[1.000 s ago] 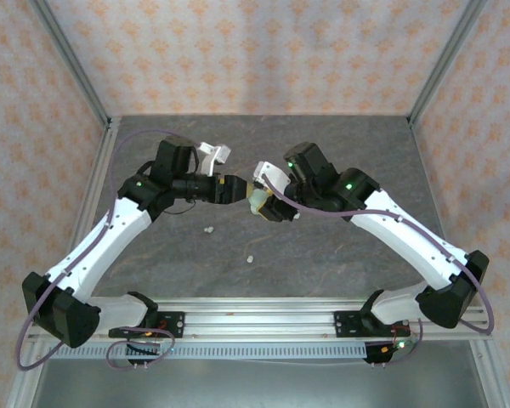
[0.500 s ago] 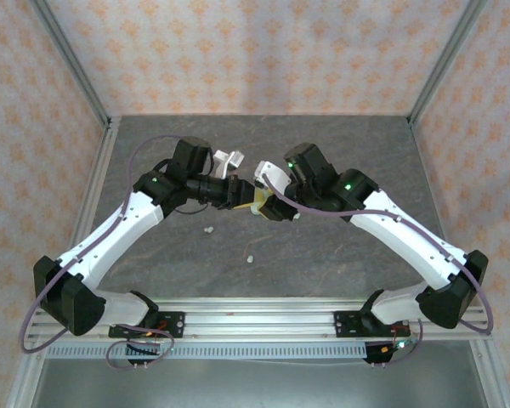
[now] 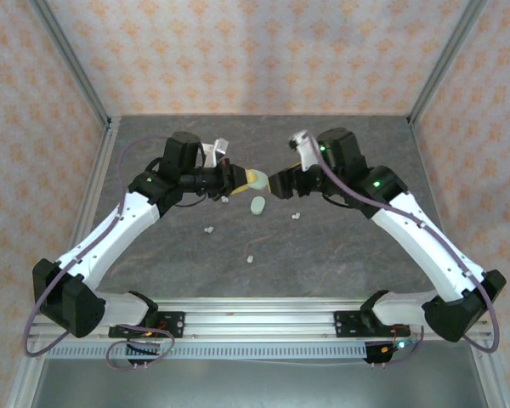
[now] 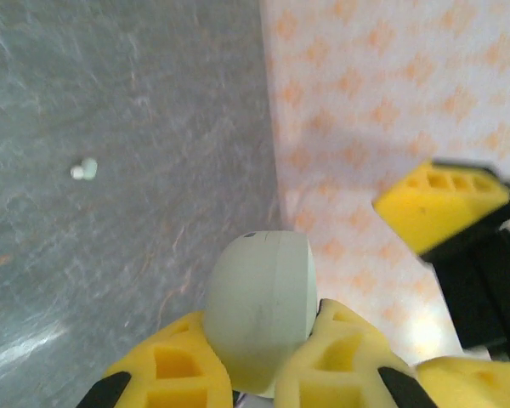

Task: Insert the wireless bluetooth earbuds into the charging case

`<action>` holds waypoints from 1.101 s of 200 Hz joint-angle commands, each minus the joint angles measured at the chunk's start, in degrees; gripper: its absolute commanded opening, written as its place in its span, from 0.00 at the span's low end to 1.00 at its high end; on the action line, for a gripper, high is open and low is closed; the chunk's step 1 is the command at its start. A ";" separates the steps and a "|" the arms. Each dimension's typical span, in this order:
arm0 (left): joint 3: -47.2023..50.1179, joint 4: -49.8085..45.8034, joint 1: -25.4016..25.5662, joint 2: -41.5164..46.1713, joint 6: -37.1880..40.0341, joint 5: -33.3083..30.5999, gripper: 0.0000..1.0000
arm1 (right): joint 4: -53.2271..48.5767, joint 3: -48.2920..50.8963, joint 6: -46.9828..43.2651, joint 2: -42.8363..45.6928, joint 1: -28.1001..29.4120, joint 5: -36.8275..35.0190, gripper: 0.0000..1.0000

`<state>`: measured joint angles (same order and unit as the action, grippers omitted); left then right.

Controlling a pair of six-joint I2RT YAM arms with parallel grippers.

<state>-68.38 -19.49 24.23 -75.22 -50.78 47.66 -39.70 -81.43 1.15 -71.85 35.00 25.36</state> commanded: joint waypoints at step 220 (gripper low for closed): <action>3.13 26.70 1.09 2.10 -23.75 -3.10 0.00 | 43.37 13.53 60.85 -3.11 -4.94 20.96 0.38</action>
<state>-65.28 2.57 25.12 -74.06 -73.47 44.07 -1.04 -68.84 59.81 -75.61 30.04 43.57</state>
